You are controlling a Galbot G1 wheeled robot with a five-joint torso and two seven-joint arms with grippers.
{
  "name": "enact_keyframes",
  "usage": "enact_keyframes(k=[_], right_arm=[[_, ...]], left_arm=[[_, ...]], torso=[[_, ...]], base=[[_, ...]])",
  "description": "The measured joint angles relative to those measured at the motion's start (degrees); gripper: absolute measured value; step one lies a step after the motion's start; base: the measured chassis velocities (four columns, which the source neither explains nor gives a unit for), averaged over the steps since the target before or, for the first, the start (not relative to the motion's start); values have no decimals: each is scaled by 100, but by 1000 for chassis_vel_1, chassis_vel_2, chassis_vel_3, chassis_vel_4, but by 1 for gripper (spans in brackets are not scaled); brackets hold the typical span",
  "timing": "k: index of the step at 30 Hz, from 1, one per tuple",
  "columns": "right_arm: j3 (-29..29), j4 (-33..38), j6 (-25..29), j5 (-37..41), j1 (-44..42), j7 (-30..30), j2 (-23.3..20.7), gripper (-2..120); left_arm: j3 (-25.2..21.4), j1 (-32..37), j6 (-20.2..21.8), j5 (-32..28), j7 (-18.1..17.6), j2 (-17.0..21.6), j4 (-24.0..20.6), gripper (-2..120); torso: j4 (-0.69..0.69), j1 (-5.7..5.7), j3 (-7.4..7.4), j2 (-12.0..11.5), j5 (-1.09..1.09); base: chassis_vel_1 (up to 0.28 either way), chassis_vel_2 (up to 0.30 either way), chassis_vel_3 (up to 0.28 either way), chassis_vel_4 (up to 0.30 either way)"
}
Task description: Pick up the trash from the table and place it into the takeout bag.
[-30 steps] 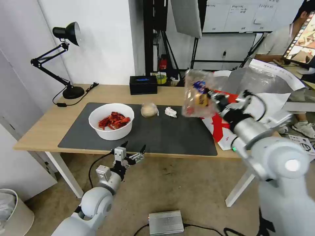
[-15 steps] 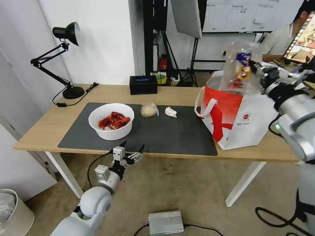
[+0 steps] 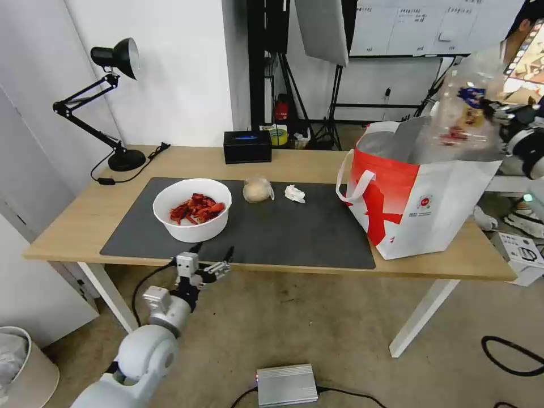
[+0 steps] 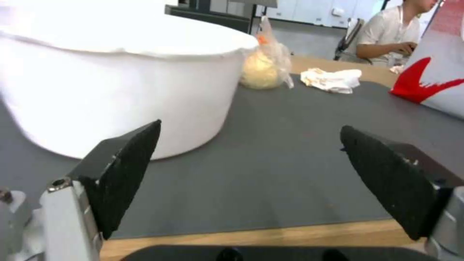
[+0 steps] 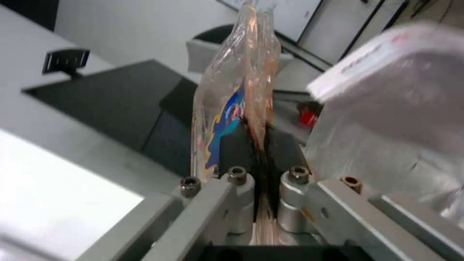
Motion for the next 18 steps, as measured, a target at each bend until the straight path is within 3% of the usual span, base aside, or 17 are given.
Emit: enact_keyframes(k=[5, 18], right_arm=[[170, -466, 39, 41, 120, -29, -54, 1], [538, -637, 49, 27, -198, -16, 29, 1]], left_arm=[[-334, 315, -10, -26, 33, -24, -247, 100], [-685, 515, -46, -133, 151, 6, -395, 100]], torso=[[0, 0, 0, 0, 0], [-3, 0, 0, 0, 0]], base=[[0, 0, 0, 0], [0, 0, 0, 0]])
